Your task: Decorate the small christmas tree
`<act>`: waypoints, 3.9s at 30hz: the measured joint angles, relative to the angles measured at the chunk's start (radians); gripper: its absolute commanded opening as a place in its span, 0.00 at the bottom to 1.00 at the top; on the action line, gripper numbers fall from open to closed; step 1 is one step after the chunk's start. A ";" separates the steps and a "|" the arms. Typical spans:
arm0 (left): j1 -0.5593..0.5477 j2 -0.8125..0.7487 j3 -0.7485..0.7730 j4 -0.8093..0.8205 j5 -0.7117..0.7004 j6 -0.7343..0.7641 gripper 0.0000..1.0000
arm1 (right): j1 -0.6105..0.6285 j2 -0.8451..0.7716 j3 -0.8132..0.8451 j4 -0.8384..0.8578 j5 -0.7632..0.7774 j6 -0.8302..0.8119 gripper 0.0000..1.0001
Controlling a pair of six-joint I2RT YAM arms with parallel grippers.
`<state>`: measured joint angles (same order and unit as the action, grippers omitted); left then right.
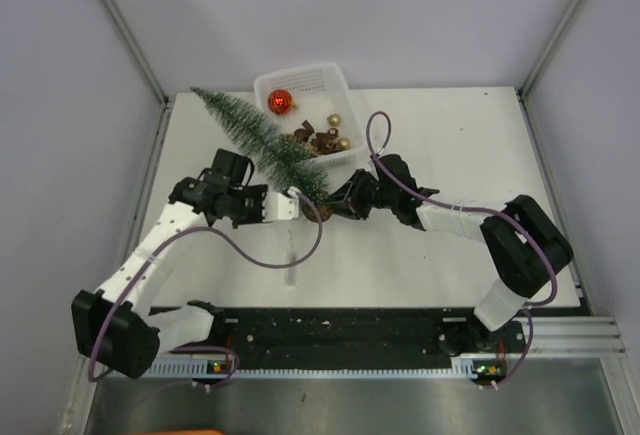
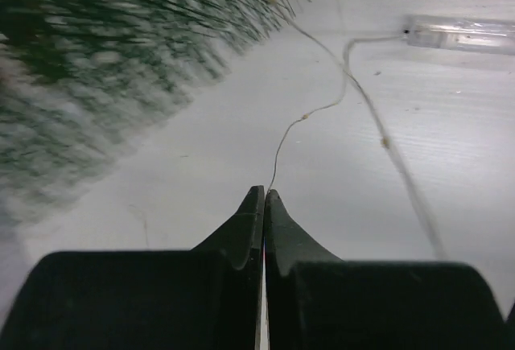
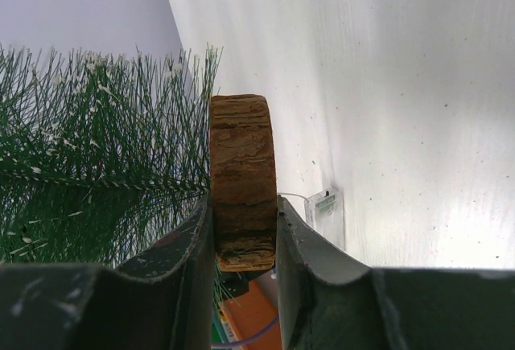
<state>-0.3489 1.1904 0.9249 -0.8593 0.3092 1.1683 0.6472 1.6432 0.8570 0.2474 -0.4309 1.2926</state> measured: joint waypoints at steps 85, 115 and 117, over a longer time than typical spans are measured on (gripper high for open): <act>0.045 0.600 1.435 0.452 -0.397 0.283 0.00 | 0.048 -0.594 -0.491 0.197 -0.114 -0.478 0.00; 0.095 0.586 1.521 0.555 -0.287 -0.049 0.00 | 0.057 -0.801 -0.648 0.049 -0.201 -0.564 0.00; 0.105 0.588 1.521 0.565 -0.305 -0.050 0.00 | 0.058 -0.809 -0.648 0.050 -0.222 -0.560 0.00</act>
<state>-0.2443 1.7782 2.4458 -0.2947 0.0044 1.1183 0.7048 0.8345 0.2092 0.2977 -0.6533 0.7326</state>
